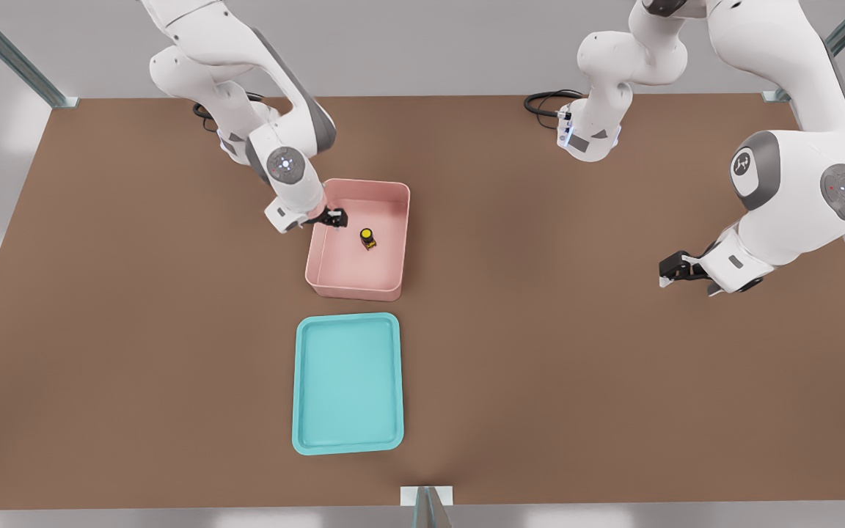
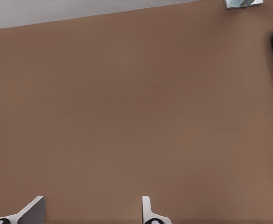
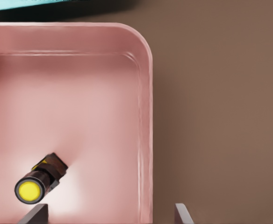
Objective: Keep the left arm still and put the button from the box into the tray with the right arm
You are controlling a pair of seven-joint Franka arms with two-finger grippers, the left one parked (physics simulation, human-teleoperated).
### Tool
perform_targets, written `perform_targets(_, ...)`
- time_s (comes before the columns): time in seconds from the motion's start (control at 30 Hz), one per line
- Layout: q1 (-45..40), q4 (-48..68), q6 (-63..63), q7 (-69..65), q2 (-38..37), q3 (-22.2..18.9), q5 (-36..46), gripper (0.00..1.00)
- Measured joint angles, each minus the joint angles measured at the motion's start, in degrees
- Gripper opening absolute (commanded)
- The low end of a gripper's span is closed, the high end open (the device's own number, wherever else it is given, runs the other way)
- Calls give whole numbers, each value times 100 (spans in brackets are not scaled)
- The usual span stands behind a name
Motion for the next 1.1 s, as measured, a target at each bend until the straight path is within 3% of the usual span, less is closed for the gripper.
perform_targets(0.1,321,204,399,487,402,-3,139,100)
perform_targets(0.27,1597,608,754,1136,1045,13,350,100)
perform_targets(1.1,1049,325,1495,2573,1498,-29,383,100)
